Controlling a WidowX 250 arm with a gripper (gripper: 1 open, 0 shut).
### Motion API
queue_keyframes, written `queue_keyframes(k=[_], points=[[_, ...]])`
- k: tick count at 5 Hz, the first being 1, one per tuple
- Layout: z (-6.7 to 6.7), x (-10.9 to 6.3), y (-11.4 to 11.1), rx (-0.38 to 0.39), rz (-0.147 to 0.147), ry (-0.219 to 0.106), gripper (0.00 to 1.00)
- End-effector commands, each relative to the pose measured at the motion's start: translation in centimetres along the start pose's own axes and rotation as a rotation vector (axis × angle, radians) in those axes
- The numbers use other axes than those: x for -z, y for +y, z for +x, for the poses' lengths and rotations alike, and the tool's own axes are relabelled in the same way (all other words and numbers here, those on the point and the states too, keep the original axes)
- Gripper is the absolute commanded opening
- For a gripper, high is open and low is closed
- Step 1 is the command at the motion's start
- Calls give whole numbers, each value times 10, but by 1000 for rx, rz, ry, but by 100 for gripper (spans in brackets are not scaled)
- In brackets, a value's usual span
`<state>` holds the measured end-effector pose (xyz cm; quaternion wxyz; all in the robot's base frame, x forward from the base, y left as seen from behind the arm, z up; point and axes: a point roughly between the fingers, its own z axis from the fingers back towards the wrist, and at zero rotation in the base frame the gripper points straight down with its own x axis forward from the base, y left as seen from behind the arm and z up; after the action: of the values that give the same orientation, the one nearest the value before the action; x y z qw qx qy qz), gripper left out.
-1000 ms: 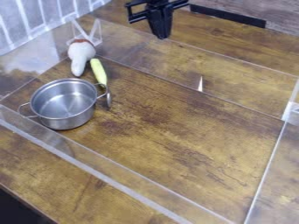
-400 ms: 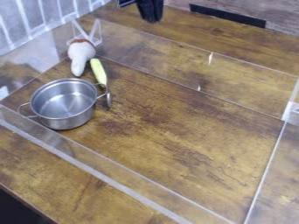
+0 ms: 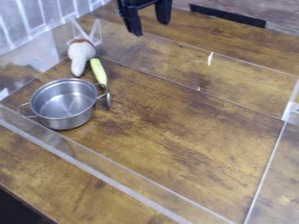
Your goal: Move the green spoon to the left
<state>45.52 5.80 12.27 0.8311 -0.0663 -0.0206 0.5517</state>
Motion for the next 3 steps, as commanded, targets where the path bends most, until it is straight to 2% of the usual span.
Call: queue_keyframes(k=[1,3], points=[[-18,-35,-12,80,-75,-47,100],[-6,-8,-4,35,-63,-53,100]])
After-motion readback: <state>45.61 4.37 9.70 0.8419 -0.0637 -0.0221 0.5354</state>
